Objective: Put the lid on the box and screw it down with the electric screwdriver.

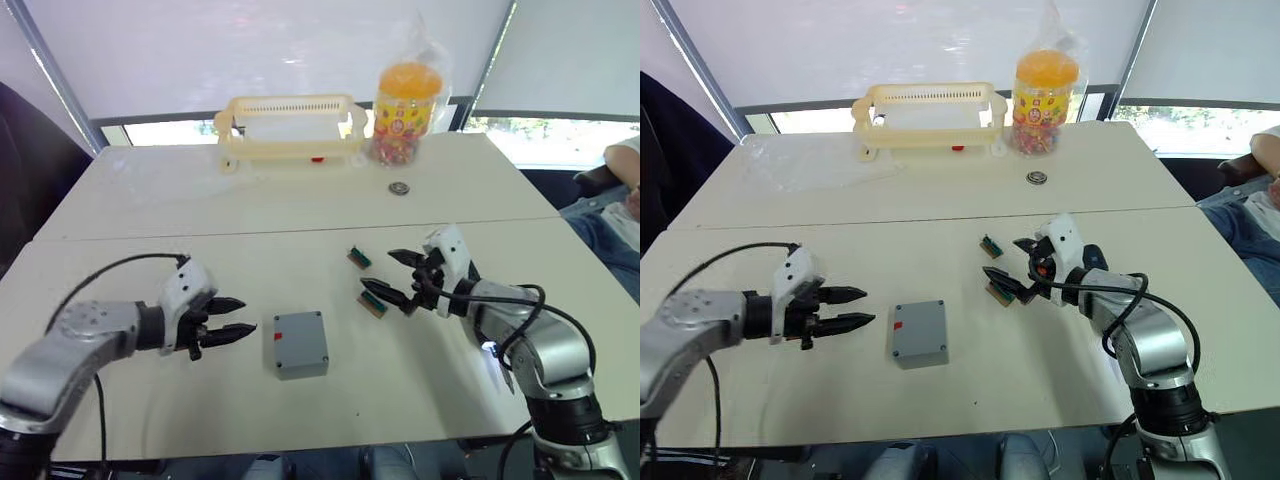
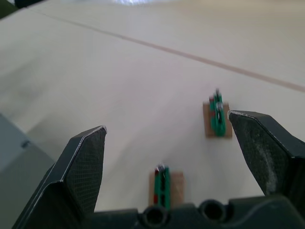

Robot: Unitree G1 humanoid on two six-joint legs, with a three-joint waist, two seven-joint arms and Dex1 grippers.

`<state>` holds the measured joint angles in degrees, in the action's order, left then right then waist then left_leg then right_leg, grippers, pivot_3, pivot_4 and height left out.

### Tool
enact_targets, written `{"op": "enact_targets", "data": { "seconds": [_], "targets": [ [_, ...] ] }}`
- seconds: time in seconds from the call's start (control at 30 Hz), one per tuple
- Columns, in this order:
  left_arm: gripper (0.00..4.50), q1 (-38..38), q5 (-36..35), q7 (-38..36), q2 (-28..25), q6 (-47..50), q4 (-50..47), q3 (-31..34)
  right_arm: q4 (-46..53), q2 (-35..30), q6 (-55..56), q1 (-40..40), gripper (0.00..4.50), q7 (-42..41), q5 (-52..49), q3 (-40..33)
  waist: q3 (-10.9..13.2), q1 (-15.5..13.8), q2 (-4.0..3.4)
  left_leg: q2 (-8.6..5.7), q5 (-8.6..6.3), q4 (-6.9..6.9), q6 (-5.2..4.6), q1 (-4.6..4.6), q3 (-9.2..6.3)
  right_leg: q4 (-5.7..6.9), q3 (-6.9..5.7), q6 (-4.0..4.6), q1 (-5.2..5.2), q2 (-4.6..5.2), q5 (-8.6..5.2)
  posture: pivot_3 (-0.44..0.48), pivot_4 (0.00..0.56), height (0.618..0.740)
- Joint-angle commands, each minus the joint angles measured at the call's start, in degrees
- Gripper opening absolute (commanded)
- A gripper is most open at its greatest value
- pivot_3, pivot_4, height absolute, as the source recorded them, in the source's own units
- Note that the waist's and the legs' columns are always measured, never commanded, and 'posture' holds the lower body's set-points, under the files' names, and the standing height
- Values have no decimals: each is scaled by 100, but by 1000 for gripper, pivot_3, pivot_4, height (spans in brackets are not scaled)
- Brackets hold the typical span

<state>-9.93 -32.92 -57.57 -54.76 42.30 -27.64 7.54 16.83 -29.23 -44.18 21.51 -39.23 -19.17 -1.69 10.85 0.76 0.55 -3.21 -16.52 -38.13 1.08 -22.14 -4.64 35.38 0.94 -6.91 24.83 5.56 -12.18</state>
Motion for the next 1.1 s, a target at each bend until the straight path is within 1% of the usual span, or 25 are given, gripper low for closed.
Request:
{"op": "enact_targets", "data": {
  "seconds": [0.03, 0.1, 0.2, 0.23, 0.47, 0.73, 0.8, 0.83, 0.9, 1.1],
  "targets": [
    [2470, -222, 53, -131, -245, -101, -240, -62, -171, -82, 351, 53, 4469, -137, 62, 163, 0, 3, 0, 0, 0, 0, 0, 1, 0, 0, -1, 0, 0, -1, 0, 0, 150, 740],
    [2470, -459, -167, -22, -183, 92, -351, -44, -303, -77, 557, 28, 4469, -172, 146, 306, 0, 5, 0, 0, 0, 0, 0, 1, 0, 1, -2, 0, 0, -2, 0, 0, 150, 740],
    [2470, -636, -364, 142, -94, 309, -592, -77, -437, -42, 827, -5, 3670, -152, 273, 485, 0, 5, 2, 0, 0, -1, 0, 0, 0, 1, -1, -1, 0, -1, 0, 0, 150, 740],
    [2470, -645, -415, 186, -78, 361, -660, -80, -473, -42, 915, -16, 3200, -144, 323, 536, 0, 6, 2, 0, 0, 0, 0, 0, 0, 1, -1, -1, 0, -1, 0, 0, 150, 740],
    [2470, -678, -578, 498, 80, 524, -793, -135, -816, -5, 1509, -51, 3200, -150, 693, 868, 0, 9, 2, 0, 1, 0, 1, 2, -1, 7, -1, -1, 1, -3, 0, 0, 150, 740],
    [2470, -617, -540, 634, 133, 480, -781, -243, -1006, 163, 1648, -14, 3200, -54, 771, 875, 0, 7, 2, -1, 1, -1, 1, 2, -1, 7, -1, -1, 1, -3, 0, 0, 150, 740],
    [2470, -626, -548, 662, 147, 491, -786, -253, -1035, 174, 1665, -13, 2653, -33, 791, 885, 0, 7, 2, -1, 1, 0, 2, 2, -1, 7, -1, -1, 1, -3, 0, 0, 150, 740],
    [2470, -630, -556, 674, 152, 496, -787, -256, -1041, 179, 1654, -16, 2294, -27, 785, 882, 0, 7, 2, -1, 1, 0, 2, 2, -1, 7, -1, -1, 1, -3, 0, 0, 150, 740],
    [2470, -643, -556, 695, 158, 494, -777, -278, -1056, 183, 1659, -22, 1370, -18, 787, 883, 0, 7, 2, -1, 1, -1, 2, 3, -1, 7, -1, -1, 1, -3, 0, 0, 150, 740],
    [2470, -678, -540, 741, 173, 464, -741, -342, -1068, 201, 1665, -20, 1370, 25, 793, 886, 0, 7, 2, -2, 1, -1, 2, 2, -1, 7, 0, -1, 1, -3, 0, 0, 150, 740]
  ]
}}
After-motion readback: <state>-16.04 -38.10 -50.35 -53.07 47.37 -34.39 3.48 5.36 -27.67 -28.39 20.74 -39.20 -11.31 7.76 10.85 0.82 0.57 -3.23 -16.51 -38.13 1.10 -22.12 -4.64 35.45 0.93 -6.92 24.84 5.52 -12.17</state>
